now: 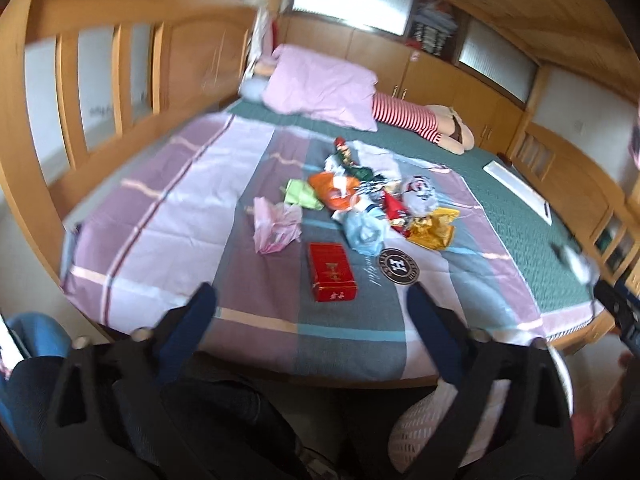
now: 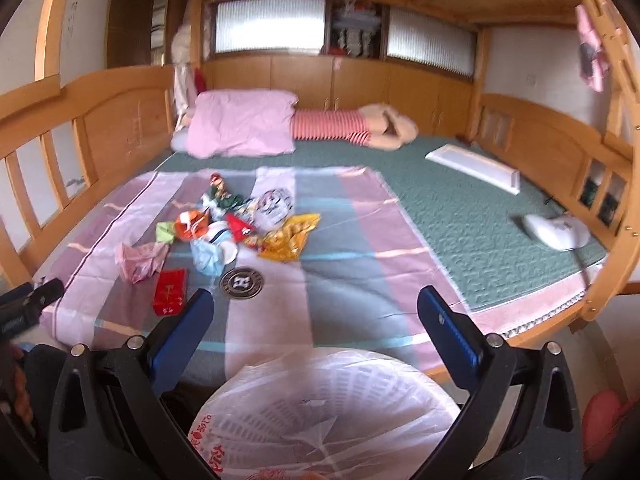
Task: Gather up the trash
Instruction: 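Grasp the red cigarette box with the left tool while the right tool grasps the yellow snack bag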
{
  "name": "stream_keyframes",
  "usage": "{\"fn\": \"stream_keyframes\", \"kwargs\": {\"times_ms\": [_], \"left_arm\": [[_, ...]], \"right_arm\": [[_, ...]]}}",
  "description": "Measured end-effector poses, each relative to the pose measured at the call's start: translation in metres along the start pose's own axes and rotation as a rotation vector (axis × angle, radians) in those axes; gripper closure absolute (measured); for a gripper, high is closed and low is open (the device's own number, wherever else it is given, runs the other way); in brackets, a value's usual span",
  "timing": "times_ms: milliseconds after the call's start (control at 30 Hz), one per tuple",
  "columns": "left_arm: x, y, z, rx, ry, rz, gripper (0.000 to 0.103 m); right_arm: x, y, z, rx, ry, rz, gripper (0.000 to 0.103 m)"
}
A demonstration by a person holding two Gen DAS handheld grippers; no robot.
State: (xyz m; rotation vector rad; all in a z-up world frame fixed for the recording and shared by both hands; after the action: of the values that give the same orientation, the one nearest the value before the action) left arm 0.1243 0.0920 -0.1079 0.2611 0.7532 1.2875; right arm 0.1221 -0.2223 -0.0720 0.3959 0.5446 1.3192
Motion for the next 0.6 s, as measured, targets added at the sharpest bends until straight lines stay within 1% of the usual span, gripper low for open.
{"fn": "stream_keyframes", "kwargs": {"times_ms": [33,67,100,167,200,233,267,300,333,367,400,467,567,600], "left_arm": [[0.008,-0.008,0.003,0.015,0.021,-0.013,0.027],[0.015,-0.015,0.005,0.031,0.042,-0.022,0.032],[0.024,-0.026,0.007,0.051,0.067,-0.028,0.034],[0.034,-0.047,0.008,0.088,0.099,-0.033,0.034],[0.036,-0.064,0.008,0.12,0.109,-0.038,0.034],[0.037,-0.076,0.007,0.138,0.112,-0.036,0.031],[0.035,-0.095,0.005,0.175,0.12,-0.034,0.022],[0.034,-0.108,0.003,0.2,0.122,-0.032,0.017],[0.03,-0.126,0.002,0.228,0.122,-0.037,0.014],[0.025,-0.147,-0.001,0.259,0.108,-0.037,0.014],[0.021,-0.16,-0.003,0.282,0.094,-0.03,0.013],[0.014,-0.195,-0.01,0.341,0.056,-0.005,0.013],[0.015,-0.221,-0.015,0.366,0.026,0.027,0.013],[0.017,-0.228,-0.017,0.37,-0.003,0.045,0.013]], "right_arm": [[0.003,-0.005,0.002,0.017,0.012,0.014,0.003],[0.003,-0.01,0.003,0.028,0.017,0.006,0.006],[0.003,-0.014,0.005,0.038,0.019,-0.005,0.011],[0.001,-0.025,0.008,0.071,0.012,-0.001,0.015],[0.001,-0.031,0.009,0.087,0.004,0.009,0.015],[-0.001,-0.039,0.009,0.109,-0.007,0.021,0.015],[-0.002,-0.049,0.01,0.136,-0.018,0.03,0.015],[-0.002,-0.056,0.011,0.154,-0.024,0.034,0.015],[-0.003,-0.066,0.014,0.173,-0.032,0.036,0.015],[-0.003,-0.079,0.018,0.192,-0.039,0.036,0.015],[-0.003,-0.089,0.021,0.204,-0.043,0.035,0.015],[0.002,-0.118,0.029,0.235,-0.037,0.024,0.015],[0.018,-0.161,0.036,0.282,-0.007,0.026,0.015],[0.028,-0.183,0.038,0.305,0.016,0.026,0.014]]}}
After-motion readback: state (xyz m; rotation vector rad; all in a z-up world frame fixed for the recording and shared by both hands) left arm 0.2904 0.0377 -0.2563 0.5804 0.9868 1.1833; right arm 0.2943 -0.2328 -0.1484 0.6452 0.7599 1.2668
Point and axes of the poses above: each gripper's, at about its wrist camera, not at the fingertips, and y roughly against the way its jaws point, x to its left, z to its top, the point moved 7 cm from there along -y, roughly the way its jaws point, and after that the axes turned 13 degrees about -z, right-handed, at the moved point
